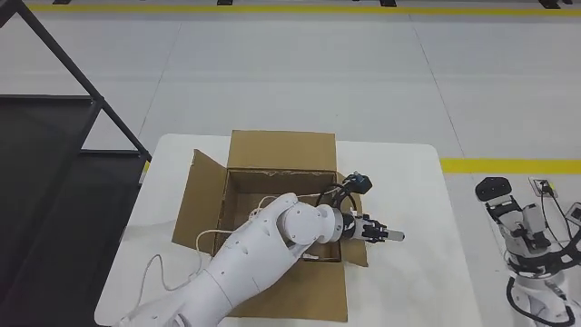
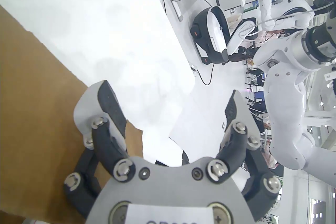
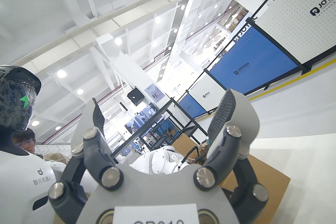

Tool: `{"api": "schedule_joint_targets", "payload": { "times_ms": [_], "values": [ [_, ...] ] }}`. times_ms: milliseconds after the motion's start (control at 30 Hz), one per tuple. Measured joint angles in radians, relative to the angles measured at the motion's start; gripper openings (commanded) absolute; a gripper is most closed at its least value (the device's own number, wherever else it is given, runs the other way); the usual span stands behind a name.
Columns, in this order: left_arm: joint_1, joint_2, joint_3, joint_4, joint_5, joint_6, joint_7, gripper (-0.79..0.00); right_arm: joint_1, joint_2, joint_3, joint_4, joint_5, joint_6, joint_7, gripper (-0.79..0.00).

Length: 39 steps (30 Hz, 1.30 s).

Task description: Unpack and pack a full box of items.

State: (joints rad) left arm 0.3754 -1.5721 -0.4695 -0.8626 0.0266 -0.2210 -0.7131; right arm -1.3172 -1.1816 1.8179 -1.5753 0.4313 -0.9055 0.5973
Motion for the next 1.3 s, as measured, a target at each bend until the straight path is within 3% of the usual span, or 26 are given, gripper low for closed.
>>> {"api": "schedule_joint_targets", "payload": {
  "times_ms": [133,267,367,467,567,700,800,900,1100,1300],
  "values": [
    [-0.003,-0.004,-0.020,0.004,0.008,-0.017,0.015,0.000,0.003,0.003,-0.002,0.002,0.006,-0.003,0.005,0.000],
    [0.007,0.011,-0.068,-0.028,0.023,-0.053,0.058,0.000,0.017,0.007,-0.011,-0.002,-0.003,0.034,0.017,0.000],
    [0.036,0.038,-0.124,-0.088,0.055,-0.075,0.098,0.000,0.039,0.010,-0.023,-0.011,-0.026,0.084,0.022,0.000],
    [0.092,0.081,-0.204,-0.207,0.120,-0.067,0.140,0.000,0.066,0.013,-0.042,-0.028,-0.059,0.128,0.030,0.000],
    [0.196,0.140,-0.322,-0.396,0.210,-0.026,0.160,0.000,0.092,0.015,-0.070,-0.051,-0.094,0.157,0.042,0.000],
    [0.429,0.223,-0.540,-0.751,0.350,0.062,0.120,0.000,0.144,0.015,-0.120,-0.066,-0.152,0.201,0.051,0.000],
    [0.609,0.263,-0.695,-0.991,0.416,0.097,0.087,0.000,0.187,0.014,-0.161,-0.073,-0.232,0.232,0.033,0.000],
    [0.771,0.288,-0.834,-1.175,0.444,0.102,0.081,0.000,0.231,0.011,-0.215,-0.080,-0.315,0.264,0.019,0.000],
    [1.051,0.311,-1.073,-1.379,0.425,0.063,0.138,0.000,0.308,0.001,-0.333,-0.078,-0.422,0.323,-0.020,0.000],
    [1.282,0.317,-1.260,-1.434,0.353,-0.027,0.250,0.000,0.335,-0.005,-0.385,-0.065,-0.434,0.369,-0.031,0.000]
  ]
}}
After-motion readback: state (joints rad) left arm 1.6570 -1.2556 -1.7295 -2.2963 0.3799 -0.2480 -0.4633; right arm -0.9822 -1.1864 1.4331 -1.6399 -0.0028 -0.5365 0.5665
